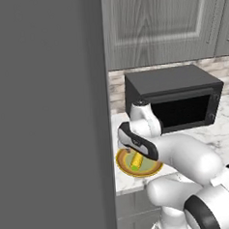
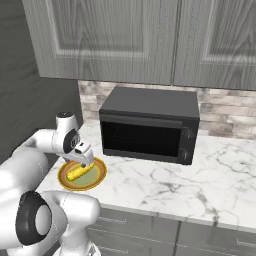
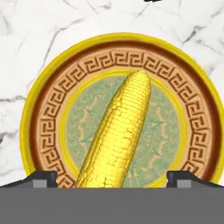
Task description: Place the corn on the bottom rack of the oven.
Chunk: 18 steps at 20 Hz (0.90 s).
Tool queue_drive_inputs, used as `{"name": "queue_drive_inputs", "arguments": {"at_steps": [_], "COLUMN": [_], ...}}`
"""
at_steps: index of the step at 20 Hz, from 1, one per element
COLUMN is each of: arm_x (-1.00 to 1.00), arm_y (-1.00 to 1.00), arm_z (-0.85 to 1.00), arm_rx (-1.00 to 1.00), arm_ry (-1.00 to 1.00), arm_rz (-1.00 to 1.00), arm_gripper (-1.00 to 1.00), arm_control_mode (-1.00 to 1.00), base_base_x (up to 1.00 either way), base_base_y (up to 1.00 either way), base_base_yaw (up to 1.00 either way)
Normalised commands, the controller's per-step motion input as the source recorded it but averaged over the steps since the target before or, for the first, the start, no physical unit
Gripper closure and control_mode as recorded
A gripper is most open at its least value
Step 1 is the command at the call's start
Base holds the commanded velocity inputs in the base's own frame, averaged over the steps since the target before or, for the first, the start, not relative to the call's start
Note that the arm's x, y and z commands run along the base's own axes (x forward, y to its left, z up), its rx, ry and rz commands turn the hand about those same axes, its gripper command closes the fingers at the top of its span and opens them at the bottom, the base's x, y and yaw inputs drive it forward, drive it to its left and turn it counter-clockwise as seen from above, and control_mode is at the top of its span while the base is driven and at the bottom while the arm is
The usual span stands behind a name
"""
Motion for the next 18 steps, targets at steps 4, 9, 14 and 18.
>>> {"name": "queue_drive_inputs", "arguments": {"at_steps": [4, 9, 14, 18], "arm_x": [0.00, 0.00, 0.00, 0.00], "arm_y": [0.00, 0.00, 0.00, 0.00], "arm_z": [-0.51, -0.49, -0.19, -0.10], "arm_rx": [0.00, 0.00, 0.00, 0.00], "arm_ry": [0.00, 0.00, 0.00, 0.00], "arm_rz": [-0.05, -0.04, -0.01, -0.01], "arm_gripper": [-1.00, -1.00, -1.00, 1.00], "arm_control_mode": [-1.00, -1.00, -1.00, -1.00], "base_base_x": [0.00, 0.00, 0.00, 0.00], "base_base_y": [0.00, 0.00, 0.00, 0.00], "base_base_yaw": [0.00, 0.00, 0.00, 0.00]}}
